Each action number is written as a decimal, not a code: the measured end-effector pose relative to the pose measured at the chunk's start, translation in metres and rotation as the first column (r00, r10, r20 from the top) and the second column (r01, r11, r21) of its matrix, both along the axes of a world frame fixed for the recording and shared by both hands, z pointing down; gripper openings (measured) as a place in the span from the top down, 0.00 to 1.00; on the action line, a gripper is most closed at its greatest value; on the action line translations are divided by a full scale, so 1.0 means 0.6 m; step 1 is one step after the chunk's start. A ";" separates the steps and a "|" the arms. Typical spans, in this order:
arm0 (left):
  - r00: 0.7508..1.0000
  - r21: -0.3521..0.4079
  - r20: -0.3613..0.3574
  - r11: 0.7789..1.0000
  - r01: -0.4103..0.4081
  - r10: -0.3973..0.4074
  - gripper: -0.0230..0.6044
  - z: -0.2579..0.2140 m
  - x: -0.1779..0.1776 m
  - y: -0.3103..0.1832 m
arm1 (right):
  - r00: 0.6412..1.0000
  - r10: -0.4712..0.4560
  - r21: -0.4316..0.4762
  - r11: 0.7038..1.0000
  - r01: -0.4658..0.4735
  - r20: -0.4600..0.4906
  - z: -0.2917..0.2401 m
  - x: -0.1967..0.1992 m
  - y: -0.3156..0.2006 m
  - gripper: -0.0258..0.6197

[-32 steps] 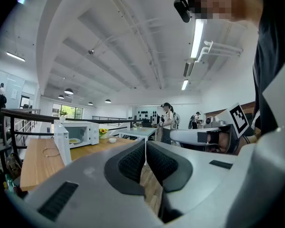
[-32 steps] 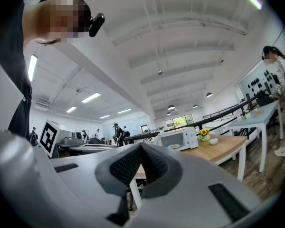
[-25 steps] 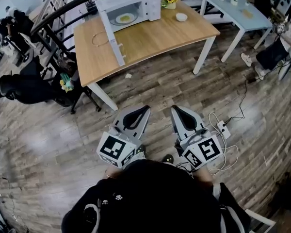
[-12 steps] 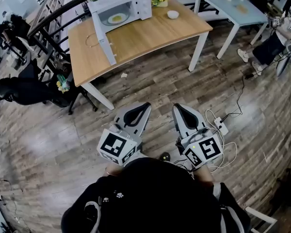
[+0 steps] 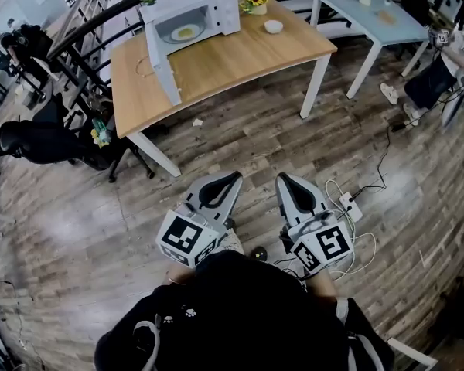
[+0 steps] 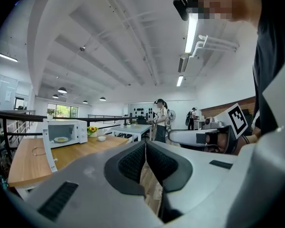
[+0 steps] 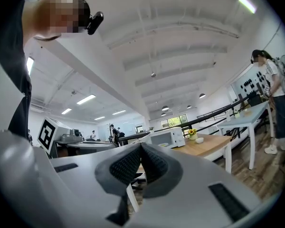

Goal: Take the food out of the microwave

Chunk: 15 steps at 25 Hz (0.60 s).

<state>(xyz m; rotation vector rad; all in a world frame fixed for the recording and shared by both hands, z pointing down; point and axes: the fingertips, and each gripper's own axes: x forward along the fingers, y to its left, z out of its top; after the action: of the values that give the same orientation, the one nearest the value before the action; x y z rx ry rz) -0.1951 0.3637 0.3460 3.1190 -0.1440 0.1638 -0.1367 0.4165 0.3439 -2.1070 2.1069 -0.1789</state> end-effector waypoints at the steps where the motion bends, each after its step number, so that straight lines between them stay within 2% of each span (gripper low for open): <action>1: 1.000 -0.001 0.002 1.000 0.003 -0.003 0.94 0.000 0.002 -0.002 | 1.000 -0.003 -0.003 1.000 0.003 0.002 0.001 0.001 -0.001 0.96; 6: 1.000 -0.024 -0.003 1.000 -0.012 0.012 0.94 0.010 0.034 -0.032 | 1.000 0.003 -0.023 1.000 -0.003 0.001 0.009 0.026 -0.026 0.96; 15: 0.996 -0.020 -0.044 0.997 -0.080 0.079 0.94 0.012 0.150 -0.114 | 0.998 0.061 -0.050 0.997 -0.063 -0.032 0.005 0.128 -0.091 0.96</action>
<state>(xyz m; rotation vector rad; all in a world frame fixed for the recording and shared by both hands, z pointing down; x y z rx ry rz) -0.1052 0.2956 0.3534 3.1055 -0.0170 0.0983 -0.0600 0.3619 0.3470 -2.2143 2.0718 -0.1964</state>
